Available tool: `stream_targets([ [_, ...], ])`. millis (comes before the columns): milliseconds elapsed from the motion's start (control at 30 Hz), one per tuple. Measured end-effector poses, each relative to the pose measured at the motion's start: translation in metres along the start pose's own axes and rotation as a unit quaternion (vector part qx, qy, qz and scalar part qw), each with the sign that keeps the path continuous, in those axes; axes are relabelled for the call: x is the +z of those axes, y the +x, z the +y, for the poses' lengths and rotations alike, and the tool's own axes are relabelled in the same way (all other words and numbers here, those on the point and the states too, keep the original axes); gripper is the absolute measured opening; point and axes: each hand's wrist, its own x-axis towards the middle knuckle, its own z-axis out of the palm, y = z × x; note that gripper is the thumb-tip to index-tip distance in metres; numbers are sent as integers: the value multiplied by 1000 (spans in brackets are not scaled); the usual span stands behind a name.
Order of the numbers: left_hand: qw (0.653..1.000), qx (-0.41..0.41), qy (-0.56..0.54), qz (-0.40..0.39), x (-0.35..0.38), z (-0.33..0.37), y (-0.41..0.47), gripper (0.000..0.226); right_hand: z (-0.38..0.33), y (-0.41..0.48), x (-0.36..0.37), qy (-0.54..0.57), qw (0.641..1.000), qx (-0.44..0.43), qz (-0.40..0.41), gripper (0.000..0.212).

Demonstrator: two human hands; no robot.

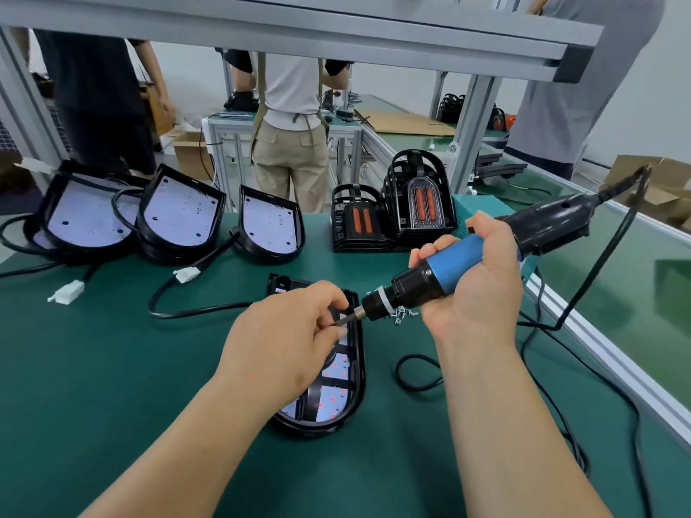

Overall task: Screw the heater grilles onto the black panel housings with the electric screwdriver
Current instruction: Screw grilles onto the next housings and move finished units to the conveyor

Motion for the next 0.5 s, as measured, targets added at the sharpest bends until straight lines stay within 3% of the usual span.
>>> stream_targets([
  [333, 993, 29, 57, -99, 2, -3, 2, 25, -7, 7, -3, -94, 995, 7, 16, 19],
  [500, 993, 38, 64, -93, 4, -5, 2, 24, 0, 5, -2, -134, 990, 25, -19, 16],
])
